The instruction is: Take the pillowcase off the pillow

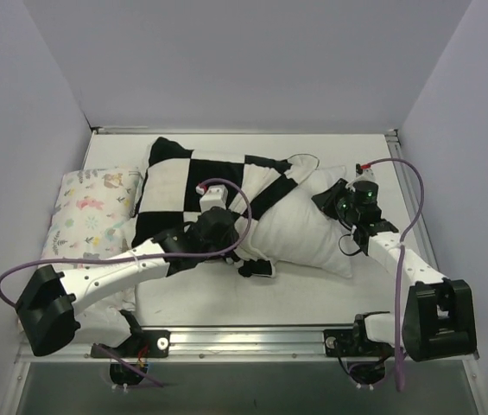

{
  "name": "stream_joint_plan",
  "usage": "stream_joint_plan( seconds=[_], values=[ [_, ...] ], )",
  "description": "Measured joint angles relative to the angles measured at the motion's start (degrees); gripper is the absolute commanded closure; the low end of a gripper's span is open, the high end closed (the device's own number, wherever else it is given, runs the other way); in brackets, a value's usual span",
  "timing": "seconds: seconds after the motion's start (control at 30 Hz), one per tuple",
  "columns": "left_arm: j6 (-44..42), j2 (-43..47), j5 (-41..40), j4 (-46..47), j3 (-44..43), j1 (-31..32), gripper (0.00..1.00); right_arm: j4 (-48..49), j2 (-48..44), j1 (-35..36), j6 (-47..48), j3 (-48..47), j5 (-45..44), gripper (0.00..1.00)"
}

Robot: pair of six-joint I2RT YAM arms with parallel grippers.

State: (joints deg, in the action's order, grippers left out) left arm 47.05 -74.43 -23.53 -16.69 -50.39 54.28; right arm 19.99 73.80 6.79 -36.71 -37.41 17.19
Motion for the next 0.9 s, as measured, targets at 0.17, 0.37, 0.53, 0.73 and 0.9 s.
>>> stream_joint_plan(
  seconds=[0.17, 0.37, 0.53, 0.73, 0.9],
  values=[
    [-5.70, 0.13, 0.39, -4.59, -12.17, 0.00, 0.21, 0.85, -9.55, 4.37, 3.15, 5.07, -4.98, 1.00],
    [-14.38, -6.73, 2.38, -7.48, -34.77, -1.66, 0.06, -4.79, -20.35, 11.21, 7.89, 7.08, -11.21, 1.00],
    [-21.79, -22.45, 10.71, -13.03, -54.93, -5.46, 0.04, -10.86, -24.98, 14.58, 11.23, 6.58, -14.86, 1.00],
    [-28.89, -40.39, 20.33, -21.90, -68.46, -6.45, 0.04, -15.91, -25.53, 16.94, 13.49, 3.91, -17.99, 1.00],
    [-31.50, -47.10, 23.80, -25.55, -69.85, -6.23, 0.32, -18.82, -25.07, 17.75, 14.53, 2.86, -20.00, 1.00]
  ],
)
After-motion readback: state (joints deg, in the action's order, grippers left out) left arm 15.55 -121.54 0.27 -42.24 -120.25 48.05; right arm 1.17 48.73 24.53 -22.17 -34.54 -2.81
